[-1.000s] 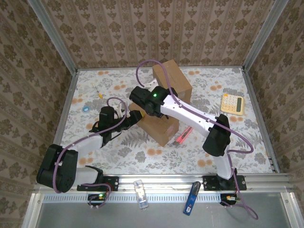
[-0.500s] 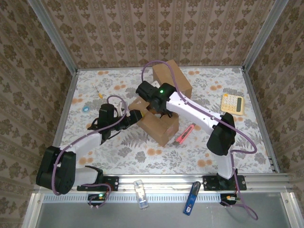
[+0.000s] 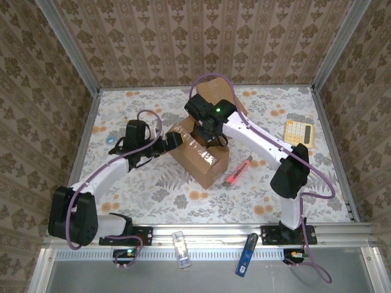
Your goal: Unpack the express box
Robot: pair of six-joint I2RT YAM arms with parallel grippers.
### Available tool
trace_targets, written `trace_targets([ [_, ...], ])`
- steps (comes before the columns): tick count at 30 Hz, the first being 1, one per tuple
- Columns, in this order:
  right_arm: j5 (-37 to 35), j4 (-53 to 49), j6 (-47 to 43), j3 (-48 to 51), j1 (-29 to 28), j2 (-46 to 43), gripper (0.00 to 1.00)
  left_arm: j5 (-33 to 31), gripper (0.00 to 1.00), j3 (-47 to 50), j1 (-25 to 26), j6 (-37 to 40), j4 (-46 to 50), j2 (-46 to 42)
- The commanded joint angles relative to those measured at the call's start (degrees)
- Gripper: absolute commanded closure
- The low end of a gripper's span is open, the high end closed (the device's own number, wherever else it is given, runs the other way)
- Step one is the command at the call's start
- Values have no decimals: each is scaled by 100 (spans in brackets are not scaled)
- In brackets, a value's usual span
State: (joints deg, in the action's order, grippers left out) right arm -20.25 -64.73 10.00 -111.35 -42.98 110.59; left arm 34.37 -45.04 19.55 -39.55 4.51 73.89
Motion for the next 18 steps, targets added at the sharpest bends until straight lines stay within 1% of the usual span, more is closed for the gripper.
trace_targets([
  [1, 296, -31, 67, -54, 45, -194, 97, 116, 0, -474, -48, 378, 440, -127],
  [2, 338, -35, 111, -49, 49, -210, 100, 122, 0, -590, -48, 446, 581, -195],
  [6, 619, 4, 427, 18, 61, -361, 100, -5, 0, -1073, -53, 751, 1356, -515],
  [10, 1321, 443, 984, 425, 65, -715, 100, -318, 0, -1426, -40, 1061, 2241, -823],
  [14, 2024, 1334, 1772, 1220, 70, -1201, 100, -872, 0, -1890, 42, 1346, 3346, -911],
  [18, 2614, 2503, 2677, 2220, 71, -1706, 100, -1600, 0, -2317, 299, 1548, 4266, -842],
])
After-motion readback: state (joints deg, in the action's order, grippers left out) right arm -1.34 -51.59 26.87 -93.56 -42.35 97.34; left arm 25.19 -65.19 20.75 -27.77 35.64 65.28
